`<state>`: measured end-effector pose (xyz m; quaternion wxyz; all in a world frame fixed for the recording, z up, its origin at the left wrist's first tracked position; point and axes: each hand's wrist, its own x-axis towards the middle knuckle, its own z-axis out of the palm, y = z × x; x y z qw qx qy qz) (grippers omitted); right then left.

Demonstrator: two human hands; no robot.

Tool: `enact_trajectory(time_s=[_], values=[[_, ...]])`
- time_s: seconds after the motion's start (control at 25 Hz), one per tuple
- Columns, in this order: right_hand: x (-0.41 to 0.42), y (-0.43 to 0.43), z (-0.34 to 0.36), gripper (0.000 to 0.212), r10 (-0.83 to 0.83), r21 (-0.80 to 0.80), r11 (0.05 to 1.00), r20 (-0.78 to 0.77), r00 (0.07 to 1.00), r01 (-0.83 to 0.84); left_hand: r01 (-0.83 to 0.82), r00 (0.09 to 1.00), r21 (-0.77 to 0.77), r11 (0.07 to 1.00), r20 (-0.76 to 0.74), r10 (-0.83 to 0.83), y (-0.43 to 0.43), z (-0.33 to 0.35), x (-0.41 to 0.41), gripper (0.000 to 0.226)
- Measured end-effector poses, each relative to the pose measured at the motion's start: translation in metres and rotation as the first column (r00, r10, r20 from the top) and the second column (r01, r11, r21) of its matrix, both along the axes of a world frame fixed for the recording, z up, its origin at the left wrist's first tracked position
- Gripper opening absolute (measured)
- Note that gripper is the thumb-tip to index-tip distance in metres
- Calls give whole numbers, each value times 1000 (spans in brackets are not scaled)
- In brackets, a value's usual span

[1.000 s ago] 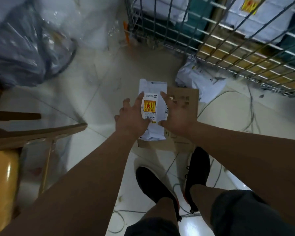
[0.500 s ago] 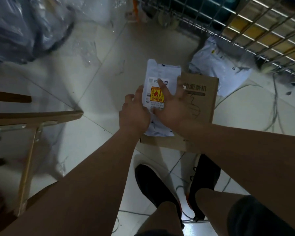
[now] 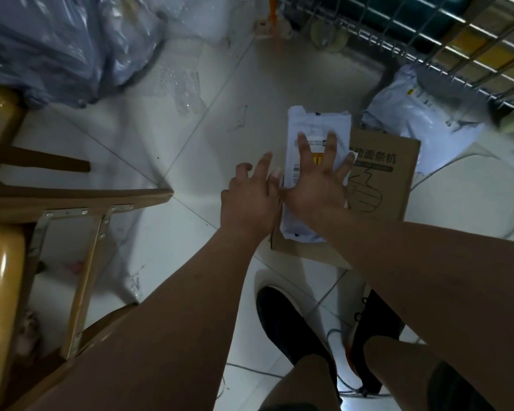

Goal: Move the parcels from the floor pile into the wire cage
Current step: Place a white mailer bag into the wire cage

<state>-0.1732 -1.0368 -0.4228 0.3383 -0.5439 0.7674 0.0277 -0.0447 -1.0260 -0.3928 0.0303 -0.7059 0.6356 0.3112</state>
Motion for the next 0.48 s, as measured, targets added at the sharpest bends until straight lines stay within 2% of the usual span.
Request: enact_trajectory(time_s=[0.24, 0.48], values=[[-33, 5, 53, 102, 109, -54, 992, -49, 993, -111, -6, 1000, 14, 1000, -8, 6, 9, 40, -15, 52], [-67, 5, 187, 102, 130, -46, 990, -61, 990, -133, 47, 999, -74, 996, -6, -47, -2, 158, -47, 50]])
